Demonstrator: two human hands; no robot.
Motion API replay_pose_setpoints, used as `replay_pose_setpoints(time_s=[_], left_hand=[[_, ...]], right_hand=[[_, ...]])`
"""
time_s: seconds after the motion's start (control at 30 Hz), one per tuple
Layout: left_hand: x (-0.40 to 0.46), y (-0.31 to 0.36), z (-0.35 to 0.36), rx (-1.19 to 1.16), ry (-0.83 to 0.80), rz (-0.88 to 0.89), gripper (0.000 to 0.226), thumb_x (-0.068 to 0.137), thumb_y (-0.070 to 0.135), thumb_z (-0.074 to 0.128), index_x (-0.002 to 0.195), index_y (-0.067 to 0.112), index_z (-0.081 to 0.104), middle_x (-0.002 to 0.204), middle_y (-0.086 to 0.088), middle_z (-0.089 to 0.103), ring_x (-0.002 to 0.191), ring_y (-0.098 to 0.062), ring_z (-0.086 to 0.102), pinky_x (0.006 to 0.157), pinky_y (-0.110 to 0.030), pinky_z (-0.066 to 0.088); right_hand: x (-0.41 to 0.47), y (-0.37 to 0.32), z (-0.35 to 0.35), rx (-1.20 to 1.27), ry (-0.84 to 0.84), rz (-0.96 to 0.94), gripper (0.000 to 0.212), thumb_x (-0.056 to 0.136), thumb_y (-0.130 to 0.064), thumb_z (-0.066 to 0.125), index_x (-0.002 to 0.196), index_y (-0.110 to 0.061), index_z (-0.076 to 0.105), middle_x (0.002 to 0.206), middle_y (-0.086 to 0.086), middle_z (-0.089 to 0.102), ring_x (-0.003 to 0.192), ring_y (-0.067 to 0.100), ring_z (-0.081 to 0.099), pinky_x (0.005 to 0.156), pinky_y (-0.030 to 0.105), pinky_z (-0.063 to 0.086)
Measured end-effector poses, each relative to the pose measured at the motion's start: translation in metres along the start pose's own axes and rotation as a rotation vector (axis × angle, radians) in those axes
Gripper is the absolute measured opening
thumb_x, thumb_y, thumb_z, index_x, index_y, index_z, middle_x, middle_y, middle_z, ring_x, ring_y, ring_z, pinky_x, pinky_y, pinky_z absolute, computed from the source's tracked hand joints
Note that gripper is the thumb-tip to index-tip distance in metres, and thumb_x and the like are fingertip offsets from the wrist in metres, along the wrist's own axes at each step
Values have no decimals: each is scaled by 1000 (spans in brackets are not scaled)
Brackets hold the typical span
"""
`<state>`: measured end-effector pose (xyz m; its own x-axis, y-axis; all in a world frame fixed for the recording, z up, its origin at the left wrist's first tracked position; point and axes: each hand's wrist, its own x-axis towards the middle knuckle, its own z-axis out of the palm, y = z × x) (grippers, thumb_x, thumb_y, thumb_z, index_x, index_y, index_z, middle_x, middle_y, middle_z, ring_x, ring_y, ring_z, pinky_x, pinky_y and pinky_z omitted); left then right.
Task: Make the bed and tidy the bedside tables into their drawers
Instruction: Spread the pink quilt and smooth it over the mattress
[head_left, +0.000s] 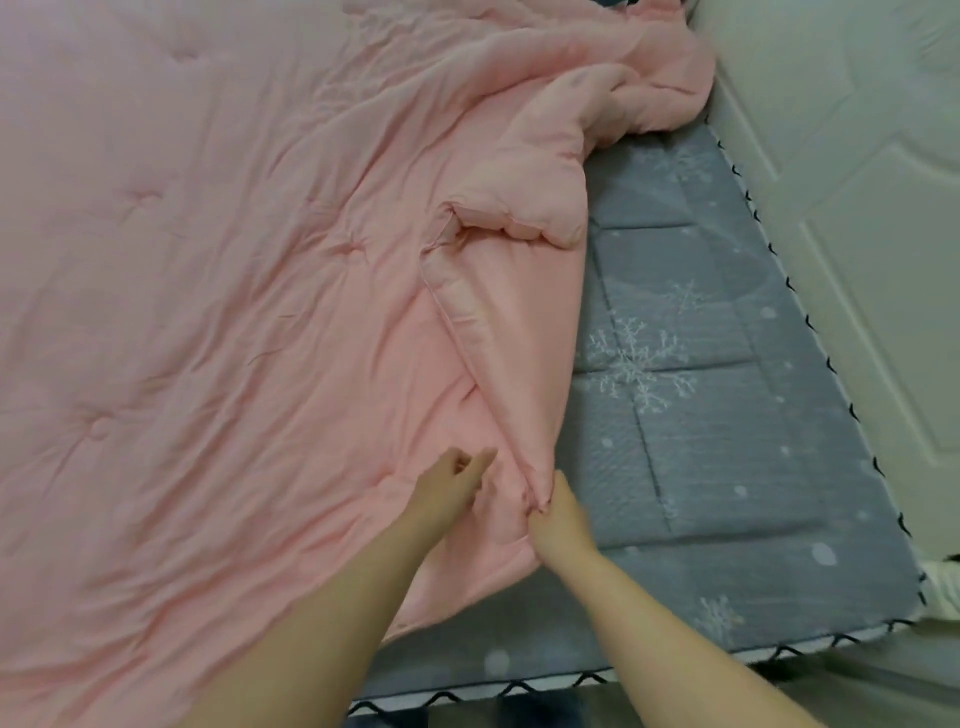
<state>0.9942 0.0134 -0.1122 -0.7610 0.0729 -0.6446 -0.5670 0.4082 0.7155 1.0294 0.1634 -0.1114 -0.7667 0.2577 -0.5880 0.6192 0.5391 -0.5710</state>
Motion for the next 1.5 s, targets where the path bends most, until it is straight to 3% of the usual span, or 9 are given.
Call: replay_pose_setpoints(time_s=[0.17, 0.23, 0.37, 0.53, 0.83, 0.97, 1.1, 1.33, 1.5], left_hand=[[10, 86, 50, -235, 182, -76, 95, 66, 65, 71, 138, 12, 40, 133, -5, 54, 119, -28, 54, 102, -40, 45], [4, 105, 73, -307, 236, -51, 79, 78, 43, 71, 141, 9, 39, 135, -10, 53, 121, -30, 53, 102, -36, 44], [-41, 124, 135, 85, 143, 165, 48, 95, 16, 51, 141, 7, 39, 137, -12, 52, 125, -30, 50, 89, -21, 33], [-89, 104, 188, 383, -19, 341, 46, 96, 15, 44, 142, 14, 41, 135, -13, 56, 123, -29, 54, 101, -30, 39], [-153, 85, 185, 675, -6, 504, 47, 92, 23, 49, 137, 13, 42, 119, -17, 64, 105, -38, 60, 82, -36, 49], [-170, 69, 169, 583, -18, 576, 16, 90, 23, 49, 105, 25, 45, 90, -6, 66, 80, -33, 61, 62, -32, 42], [-180, 61, 156, 632, 34, 564, 20, 85, 29, 52, 96, 34, 35, 87, -3, 64, 78, -31, 61, 60, -32, 41], [-193, 92, 185, 738, 306, 719, 111, 57, 58, 69, 151, 27, 17, 149, 1, 34, 133, -18, 35, 106, -34, 35], [-207, 102, 206, 701, 166, 798, 43, 73, 26, 61, 115, 25, 54, 102, 2, 55, 96, -23, 56, 71, -38, 49]], right_hand=[[-57, 32, -26, 164, -149, -42, 54, 90, -5, 33, 136, -31, 45, 111, -1, 62, 99, 16, 60, 87, 26, 50], [-80, 46, -41, 239, -215, -34, 62, 87, -4, 39, 140, -36, 39, 114, -6, 61, 102, 11, 59, 85, 19, 47], [-85, 82, -88, 349, -350, 36, 47, 79, -21, 57, 121, -42, 51, 117, -13, 65, 107, 8, 62, 95, 29, 51], [-28, 94, -168, 731, -126, 123, 62, 73, -64, 62, 126, -32, 58, 119, -2, 68, 107, 21, 65, 100, 49, 49], [-19, 54, -229, 936, -81, 341, 93, 64, -41, 86, 140, -9, 42, 134, 12, 55, 119, 30, 55, 108, 45, 42], [-3, 70, -238, 1049, 40, 346, 63, 50, -15, 76, 110, -3, 63, 103, 14, 67, 84, 28, 65, 69, 35, 58], [-45, 46, -265, 1119, 270, 229, 32, 71, 6, 53, 102, 1, 61, 76, 11, 55, 57, 22, 52, 41, 18, 42], [-148, 70, -246, 1338, 100, 110, 45, 53, 7, 49, 95, 7, 62, 91, 21, 68, 88, 36, 66, 77, 58, 56], [-185, 100, -246, 1431, -3, 137, 44, 69, 12, 40, 107, 4, 61, 100, 20, 65, 88, 36, 63, 53, 38, 57]])
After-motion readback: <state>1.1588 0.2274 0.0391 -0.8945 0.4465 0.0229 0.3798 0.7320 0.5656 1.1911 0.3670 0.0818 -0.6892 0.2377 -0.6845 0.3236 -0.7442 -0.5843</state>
